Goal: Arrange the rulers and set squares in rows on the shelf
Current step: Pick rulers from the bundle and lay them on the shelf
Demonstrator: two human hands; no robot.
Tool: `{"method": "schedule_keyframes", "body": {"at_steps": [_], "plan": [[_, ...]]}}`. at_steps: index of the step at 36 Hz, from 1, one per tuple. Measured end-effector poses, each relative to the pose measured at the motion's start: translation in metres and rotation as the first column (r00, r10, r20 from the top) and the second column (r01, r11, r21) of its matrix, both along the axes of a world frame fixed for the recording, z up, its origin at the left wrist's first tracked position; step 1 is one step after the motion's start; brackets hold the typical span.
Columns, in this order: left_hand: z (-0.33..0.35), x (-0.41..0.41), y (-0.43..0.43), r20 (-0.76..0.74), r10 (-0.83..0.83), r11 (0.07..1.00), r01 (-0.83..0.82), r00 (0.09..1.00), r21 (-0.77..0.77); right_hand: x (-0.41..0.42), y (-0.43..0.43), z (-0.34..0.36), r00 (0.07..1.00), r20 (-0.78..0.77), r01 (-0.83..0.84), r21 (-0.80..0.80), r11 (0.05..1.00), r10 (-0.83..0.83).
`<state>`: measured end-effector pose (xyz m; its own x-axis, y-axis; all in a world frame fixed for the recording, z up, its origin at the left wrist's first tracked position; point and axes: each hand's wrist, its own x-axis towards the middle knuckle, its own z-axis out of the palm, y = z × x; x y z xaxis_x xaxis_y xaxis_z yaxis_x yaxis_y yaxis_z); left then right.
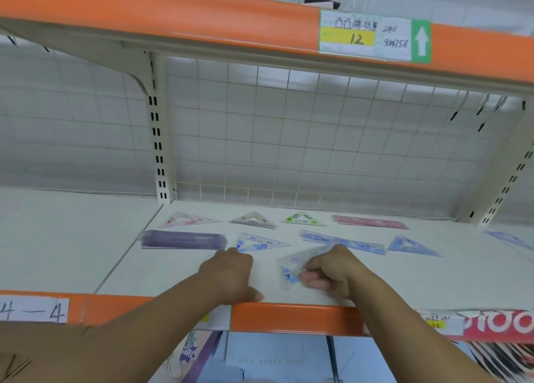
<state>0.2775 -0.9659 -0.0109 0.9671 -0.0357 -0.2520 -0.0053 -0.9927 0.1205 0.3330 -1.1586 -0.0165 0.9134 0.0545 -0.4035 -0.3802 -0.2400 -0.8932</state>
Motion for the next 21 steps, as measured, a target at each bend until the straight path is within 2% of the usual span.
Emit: {"method": "schedule_keyframes", "body": {"at_steps": [3, 5, 8, 10, 12, 15, 18, 21], "plan": [[0.000, 0.000, 0.003, 0.002, 0.002, 1.000, -0.002, 1.000, -0.003, -0.007, -0.001, -0.001, 1.000, -0.019, -0.001, -0.069, 0.998, 0.000], [-0.001, -0.001, 0.004, -0.001, 0.001, 1.000, -0.001, 1.000, -0.001, -0.009, -0.006, 0.002, 0.999, 0.025, -0.037, -0.289, 0.957, 0.046], [-0.002, -0.001, 0.005, -0.002, 0.001, 1.000, -0.001, 1.000, 0.006, -0.005, -0.016, 0.006, 0.972, 0.131, -0.059, -0.662, 0.747, 0.194], [-0.002, -0.002, 0.004, -0.001, 0.001, 1.000, -0.001, 1.000, 0.008, -0.001, -0.018, 0.007, 0.928, 0.223, 0.000, -0.799, 0.601, 0.297], [-0.002, -0.002, 0.004, 0.000, 0.003, 1.000, -0.003, 1.000, 0.005, 0.001, -0.017, 0.009, 0.874, 0.246, -0.018, -0.845, 0.535, 0.419], [-0.002, -0.004, 0.004, 0.003, 0.008, 1.000, -0.008, 1.000, 0.000, 0.005, -0.011, 0.005, 0.768, 0.128, -0.251, -0.841, 0.480, 0.627], [-0.002, -0.005, 0.005, 0.006, 0.012, 1.000, -0.012, 1.000, -0.007, 0.008, -0.007, -0.003, 0.738, 0.027, -0.354, -0.836, 0.420, 0.675], [-0.001, -0.006, 0.005, 0.004, 0.014, 1.000, -0.014, 1.000, -0.017, 0.010, -0.007, -0.006, 0.753, 0.011, -0.369, -0.821, 0.436, 0.658]]}}
